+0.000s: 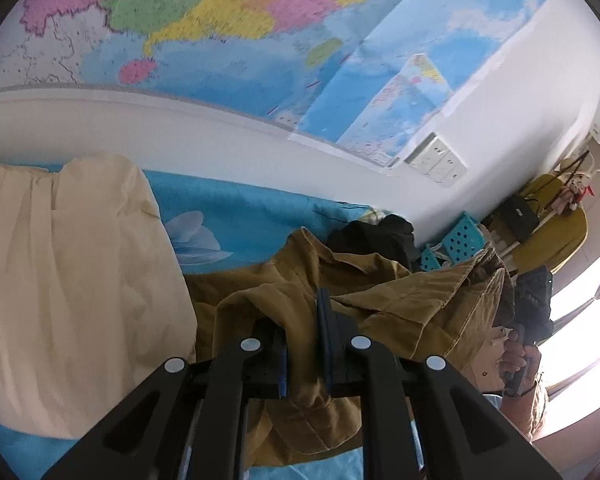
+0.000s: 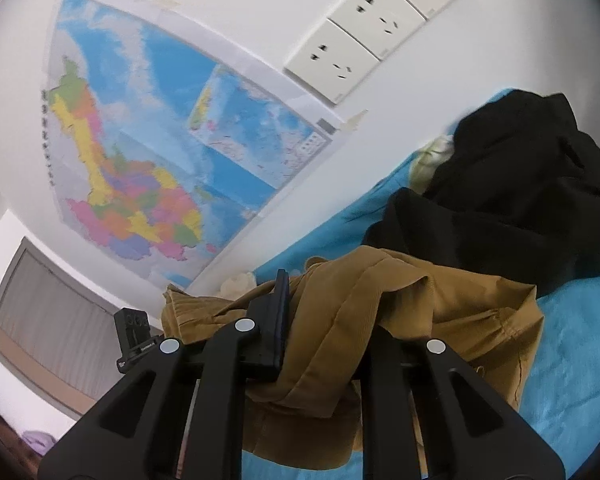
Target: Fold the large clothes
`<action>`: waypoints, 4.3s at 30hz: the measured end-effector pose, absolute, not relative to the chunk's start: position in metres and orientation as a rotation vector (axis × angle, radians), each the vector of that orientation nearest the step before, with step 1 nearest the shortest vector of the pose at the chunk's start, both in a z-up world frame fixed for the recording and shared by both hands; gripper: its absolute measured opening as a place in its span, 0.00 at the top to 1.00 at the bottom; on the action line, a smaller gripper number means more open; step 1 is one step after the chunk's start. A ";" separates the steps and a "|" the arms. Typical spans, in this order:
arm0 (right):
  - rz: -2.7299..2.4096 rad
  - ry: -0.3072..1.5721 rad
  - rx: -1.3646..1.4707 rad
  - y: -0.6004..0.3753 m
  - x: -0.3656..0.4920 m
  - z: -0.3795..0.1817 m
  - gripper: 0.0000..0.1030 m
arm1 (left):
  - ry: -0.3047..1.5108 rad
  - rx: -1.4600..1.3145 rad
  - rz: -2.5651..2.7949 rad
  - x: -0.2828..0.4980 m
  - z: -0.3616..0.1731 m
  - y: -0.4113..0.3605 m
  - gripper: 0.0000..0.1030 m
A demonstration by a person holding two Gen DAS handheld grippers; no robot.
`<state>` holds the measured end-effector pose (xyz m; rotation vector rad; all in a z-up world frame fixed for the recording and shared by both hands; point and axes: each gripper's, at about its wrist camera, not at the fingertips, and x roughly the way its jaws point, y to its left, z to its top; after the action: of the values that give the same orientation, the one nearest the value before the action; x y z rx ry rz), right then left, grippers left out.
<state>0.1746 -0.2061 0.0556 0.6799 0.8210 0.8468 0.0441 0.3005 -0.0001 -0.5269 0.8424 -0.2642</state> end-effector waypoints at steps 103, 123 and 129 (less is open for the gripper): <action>0.675 0.800 0.433 -0.232 0.094 -0.070 0.66 | 0.805 -0.288 -0.113 -0.031 -0.131 0.242 0.68; 0.526 0.752 0.359 -0.287 0.025 -0.037 0.24 | 0.576 -0.260 -0.226 -0.142 -0.061 0.227 0.21; 0.535 0.806 0.241 -0.254 0.048 -0.043 0.29 | 0.605 -0.097 -0.276 -0.101 -0.042 0.169 0.16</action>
<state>0.0479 -0.2542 -0.0426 0.2409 0.8059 0.5346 -0.1013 0.1686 -0.0420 -0.0974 0.6051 -0.2761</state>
